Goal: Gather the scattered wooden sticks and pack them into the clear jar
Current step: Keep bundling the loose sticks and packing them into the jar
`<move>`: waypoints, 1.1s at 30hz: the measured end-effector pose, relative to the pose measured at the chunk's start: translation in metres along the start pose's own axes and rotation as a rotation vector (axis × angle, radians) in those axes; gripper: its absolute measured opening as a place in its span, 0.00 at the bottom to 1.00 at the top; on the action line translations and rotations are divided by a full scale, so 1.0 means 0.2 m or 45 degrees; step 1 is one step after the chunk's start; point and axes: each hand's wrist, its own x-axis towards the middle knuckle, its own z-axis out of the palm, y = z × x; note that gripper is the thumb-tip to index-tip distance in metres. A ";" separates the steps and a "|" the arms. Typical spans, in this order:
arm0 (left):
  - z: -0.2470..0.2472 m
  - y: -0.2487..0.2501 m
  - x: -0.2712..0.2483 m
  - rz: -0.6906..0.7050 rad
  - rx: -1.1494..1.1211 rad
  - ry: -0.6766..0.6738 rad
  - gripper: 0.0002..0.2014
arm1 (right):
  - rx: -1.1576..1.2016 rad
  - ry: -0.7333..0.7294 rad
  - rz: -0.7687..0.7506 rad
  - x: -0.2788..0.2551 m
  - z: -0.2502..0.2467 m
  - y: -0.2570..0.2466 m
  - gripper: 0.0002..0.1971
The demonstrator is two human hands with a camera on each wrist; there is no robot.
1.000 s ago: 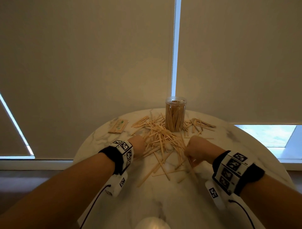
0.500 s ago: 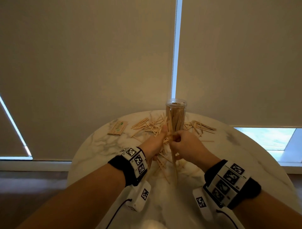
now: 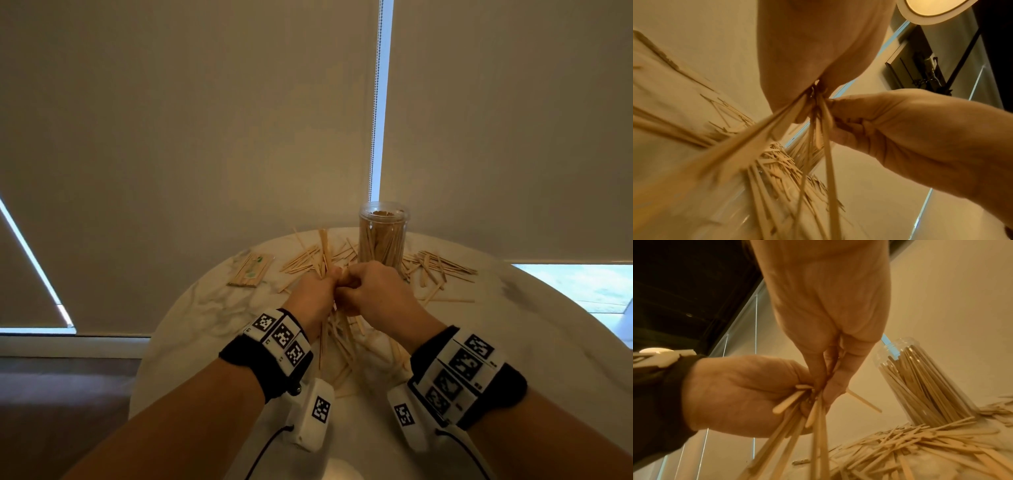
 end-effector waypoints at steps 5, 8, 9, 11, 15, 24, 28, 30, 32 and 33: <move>-0.02 0.05 0.08 0.151 -0.034 0.120 0.12 | -0.056 0.173 -0.010 0.11 -0.07 -0.02 0.09; -0.01 0.05 0.13 0.195 -0.246 0.049 0.12 | 0.076 0.131 0.182 0.17 -0.14 0.00 0.11; 0.00 0.05 0.13 0.199 -0.312 0.027 0.12 | 0.057 0.034 0.235 0.18 -0.15 0.01 0.11; 0.03 0.04 0.15 0.183 -0.398 -0.046 0.11 | 0.096 -0.157 0.278 0.20 -0.16 0.02 0.12; 0.07 0.11 0.15 0.158 -0.622 -0.173 0.11 | 0.218 -0.148 0.246 0.21 -0.15 0.04 0.23; 0.22 0.27 0.09 0.427 -0.085 -0.458 0.15 | 0.381 0.184 -0.092 0.19 -0.36 -0.03 0.15; 0.26 0.33 0.07 0.637 -0.007 -0.509 0.12 | 0.434 0.486 -0.172 0.20 -0.39 -0.04 0.15; 0.26 0.35 0.06 0.656 -0.067 -0.550 0.09 | 0.492 0.491 -0.180 0.19 -0.42 -0.04 0.10; 0.26 0.35 0.06 0.611 -0.174 -0.634 0.08 | 0.536 0.458 -0.183 0.17 -0.45 -0.03 0.10; 0.26 0.35 0.06 0.561 -0.236 -0.684 0.09 | 0.546 0.427 -0.180 0.17 -0.46 -0.03 0.11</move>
